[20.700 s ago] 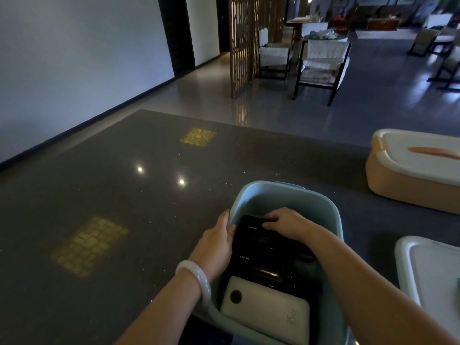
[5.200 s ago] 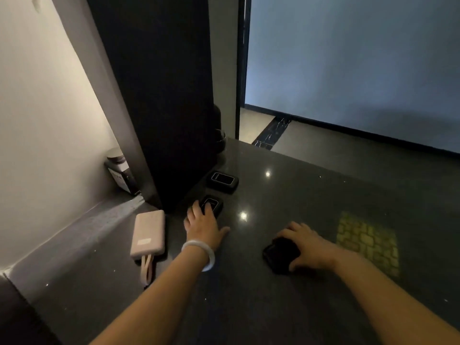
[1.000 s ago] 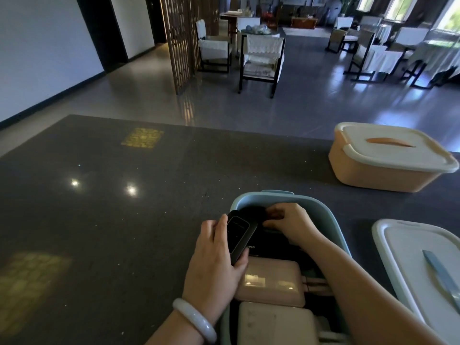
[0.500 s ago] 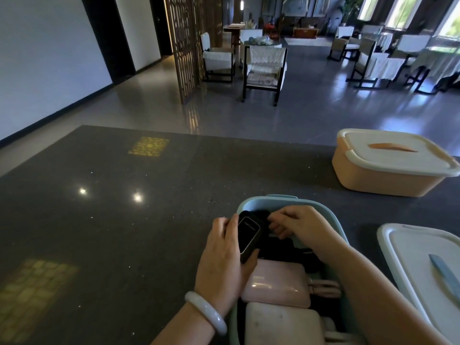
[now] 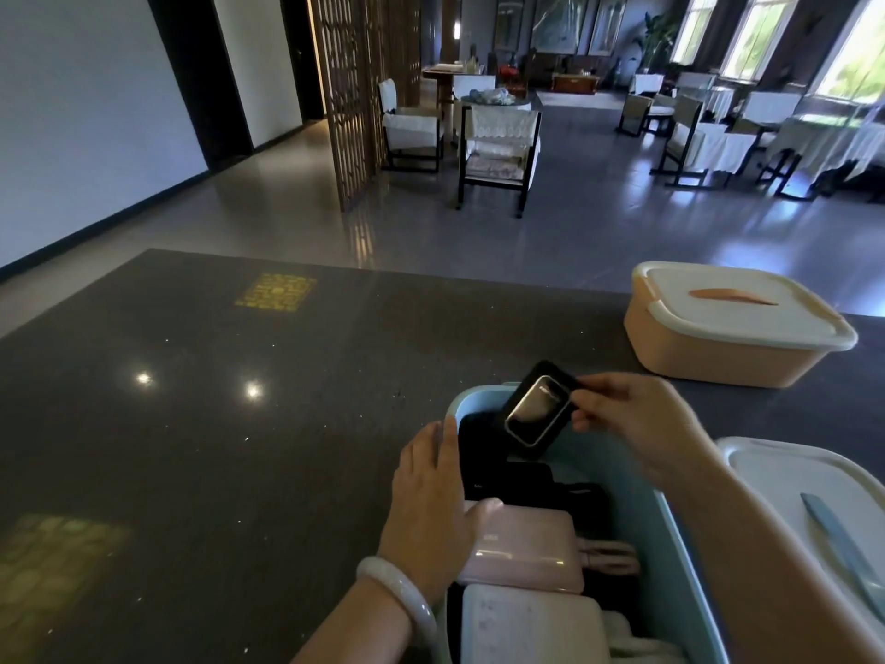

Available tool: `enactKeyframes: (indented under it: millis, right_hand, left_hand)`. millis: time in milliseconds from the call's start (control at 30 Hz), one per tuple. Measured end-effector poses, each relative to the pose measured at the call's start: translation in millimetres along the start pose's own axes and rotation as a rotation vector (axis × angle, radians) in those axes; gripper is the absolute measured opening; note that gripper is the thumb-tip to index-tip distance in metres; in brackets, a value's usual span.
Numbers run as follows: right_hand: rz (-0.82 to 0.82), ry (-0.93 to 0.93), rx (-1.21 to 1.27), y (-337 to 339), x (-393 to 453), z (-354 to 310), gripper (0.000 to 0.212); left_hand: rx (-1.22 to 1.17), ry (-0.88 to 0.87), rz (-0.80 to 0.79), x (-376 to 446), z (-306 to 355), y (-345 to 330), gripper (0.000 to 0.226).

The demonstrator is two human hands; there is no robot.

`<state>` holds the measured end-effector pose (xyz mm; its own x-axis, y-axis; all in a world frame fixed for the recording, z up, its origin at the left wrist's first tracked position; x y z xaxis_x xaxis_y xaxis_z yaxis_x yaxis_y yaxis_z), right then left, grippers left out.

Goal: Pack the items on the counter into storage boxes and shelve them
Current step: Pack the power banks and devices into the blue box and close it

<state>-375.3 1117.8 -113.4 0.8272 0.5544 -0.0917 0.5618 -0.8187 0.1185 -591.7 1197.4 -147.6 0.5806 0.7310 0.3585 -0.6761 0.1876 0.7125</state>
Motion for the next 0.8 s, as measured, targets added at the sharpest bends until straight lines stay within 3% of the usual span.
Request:
enactKeyframes:
  millis: [100,233,500,800]
  right_hand:
    - [0.071,0.140,-0.238,16,22,0,0.015]
    - [0.032,0.145,-0.448,3,34,22,0.016]
    - [-0.077,-0.030,-0.467,-29,31,56,0.019]
    - [0.047,-0.147,-0.404,-19,36,81,0.017]
  left_hand:
    - [-0.080,0.075,-0.047,-3,-6,-10,0.078]
    - [-0.134,0.175,-0.088,-2,-16,-18,0.072]
    - [-0.157,0.202,-0.090,-3,-20,-19,0.069]
    - [-0.165,0.187,-0.066,-5,-23,-22,0.071]
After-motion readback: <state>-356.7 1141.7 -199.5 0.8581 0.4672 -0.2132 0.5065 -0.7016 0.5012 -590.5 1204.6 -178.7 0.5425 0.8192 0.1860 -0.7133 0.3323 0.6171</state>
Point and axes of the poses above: each hand's wrist, its own x-axis towards the middle knuckle, its own y-axis out of the back of the hand, z = x × y, the point moved 7 cm from there along x, towards the middle knuckle, and after that the axes turned 13 degrees about z, right-handed, at the moved point
